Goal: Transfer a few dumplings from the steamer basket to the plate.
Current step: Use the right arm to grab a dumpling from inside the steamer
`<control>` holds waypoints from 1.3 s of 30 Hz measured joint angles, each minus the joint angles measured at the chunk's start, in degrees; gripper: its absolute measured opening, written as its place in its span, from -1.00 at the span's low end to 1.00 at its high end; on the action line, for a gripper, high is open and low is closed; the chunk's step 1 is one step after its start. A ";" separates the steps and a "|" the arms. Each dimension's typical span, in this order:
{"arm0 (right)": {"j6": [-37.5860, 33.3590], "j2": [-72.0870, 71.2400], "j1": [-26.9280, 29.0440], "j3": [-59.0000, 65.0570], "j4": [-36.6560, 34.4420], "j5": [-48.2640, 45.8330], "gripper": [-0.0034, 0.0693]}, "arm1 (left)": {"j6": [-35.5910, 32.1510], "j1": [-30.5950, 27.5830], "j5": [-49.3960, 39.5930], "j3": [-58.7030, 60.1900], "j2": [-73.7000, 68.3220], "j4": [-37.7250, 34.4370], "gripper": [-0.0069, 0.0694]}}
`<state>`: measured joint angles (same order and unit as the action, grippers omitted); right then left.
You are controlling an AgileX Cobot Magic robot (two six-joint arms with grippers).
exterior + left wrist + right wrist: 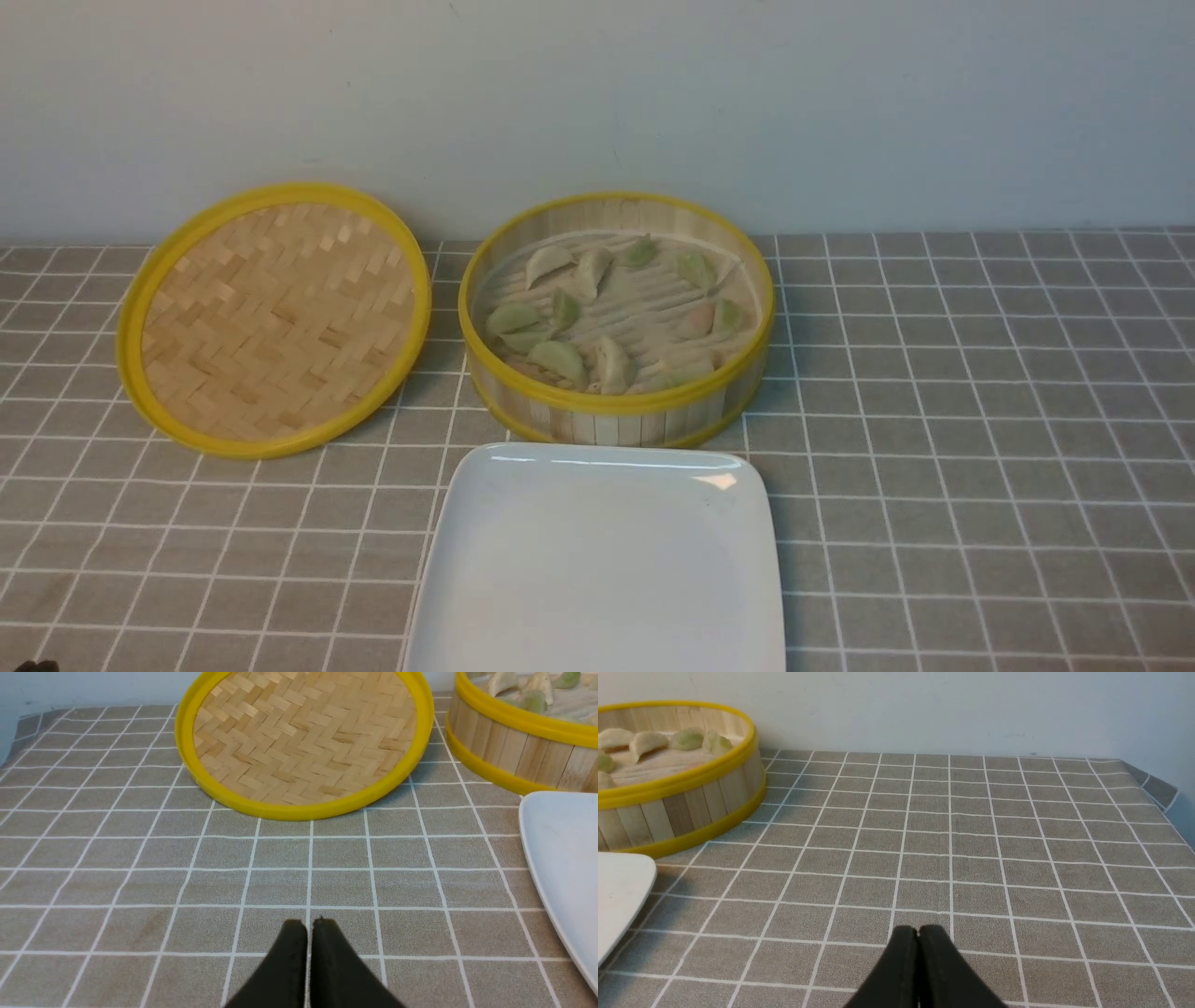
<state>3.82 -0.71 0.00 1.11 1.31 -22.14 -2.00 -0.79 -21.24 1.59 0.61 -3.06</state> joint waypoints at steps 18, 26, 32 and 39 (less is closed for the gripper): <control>-0.10 0.00 0.00 0.00 1.77 0.00 -0.93 | 0.00 0.00 -0.01 0.00 0.00 0.00 -0.83; 12.69 0.00 0.00 0.49 -21.42 14.03 -0.93 | 0.00 0.00 -0.01 0.00 0.00 0.00 -0.83; 13.72 0.00 0.00 0.49 -36.15 20.39 -0.93 | 0.00 0.00 -0.01 0.00 0.00 0.00 -0.83; 9.78 0.00 -0.07 -0.73 -40.67 22.75 -0.93 | 0.00 0.00 -0.01 0.00 0.00 0.00 -0.83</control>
<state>13.60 -0.71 -0.07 0.38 -39.36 0.61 -2.00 -0.79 -21.25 1.59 0.61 -3.06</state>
